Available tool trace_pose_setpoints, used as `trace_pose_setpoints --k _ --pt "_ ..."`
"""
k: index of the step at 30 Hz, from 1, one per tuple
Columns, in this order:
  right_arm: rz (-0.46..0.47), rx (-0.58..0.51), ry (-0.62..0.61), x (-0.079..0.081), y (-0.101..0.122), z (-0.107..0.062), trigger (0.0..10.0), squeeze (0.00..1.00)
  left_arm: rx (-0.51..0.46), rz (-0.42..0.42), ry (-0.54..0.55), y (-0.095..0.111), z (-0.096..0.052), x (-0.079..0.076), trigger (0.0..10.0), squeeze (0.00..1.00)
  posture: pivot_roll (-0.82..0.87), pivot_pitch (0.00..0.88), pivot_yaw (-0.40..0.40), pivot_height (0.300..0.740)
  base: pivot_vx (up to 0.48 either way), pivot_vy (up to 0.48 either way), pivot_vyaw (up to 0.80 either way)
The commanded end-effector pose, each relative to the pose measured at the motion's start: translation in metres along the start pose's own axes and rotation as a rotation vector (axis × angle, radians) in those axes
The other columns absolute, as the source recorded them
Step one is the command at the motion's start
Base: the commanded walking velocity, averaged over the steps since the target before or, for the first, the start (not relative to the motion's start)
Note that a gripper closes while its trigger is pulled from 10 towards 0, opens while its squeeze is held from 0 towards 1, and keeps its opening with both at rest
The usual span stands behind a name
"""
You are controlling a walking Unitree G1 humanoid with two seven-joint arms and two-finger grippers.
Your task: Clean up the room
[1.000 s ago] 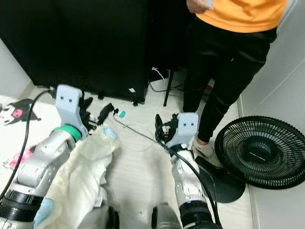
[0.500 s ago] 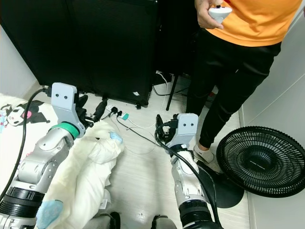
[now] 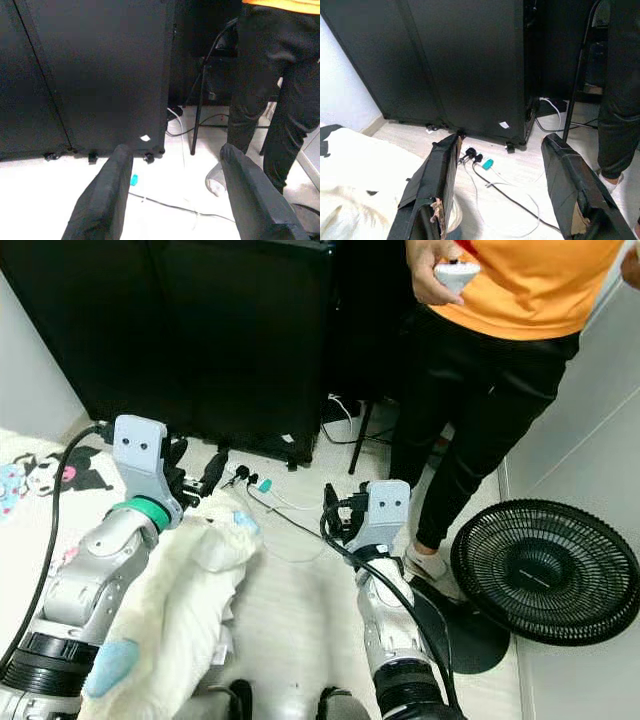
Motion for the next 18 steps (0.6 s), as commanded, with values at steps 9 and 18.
trace_pose_setpoints --k 9,18 --pt "0.007 0.025 -0.003 0.0016 -0.0077 -0.0036 10.0 0.00 0.013 0.014 0.011 -0.0053 -0.0008 0.0033 10.0 0.00 0.07 0.086 0.032 0.740 -0.367 0.000 0.00" --pt "-0.004 0.032 0.018 0.0036 -0.0096 -0.0039 10.0 0.00 0.012 0.020 0.016 -0.0051 -0.0004 0.0041 10.0 0.00 0.07 0.092 0.032 0.740 -0.389 0.000 0.00"
Point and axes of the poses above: a point about 5 cm out from each wrist's last joint towards the gripper, its own z axis pointing out of the wrist towards the gripper, its own y axis along the axis of the wrist's last joint, x = y × z, the point moved 2 cm from there along z, pointing out of the wrist towards the gripper, and after that the axes turned 15 degrees about -z, right-handed, at the moved point
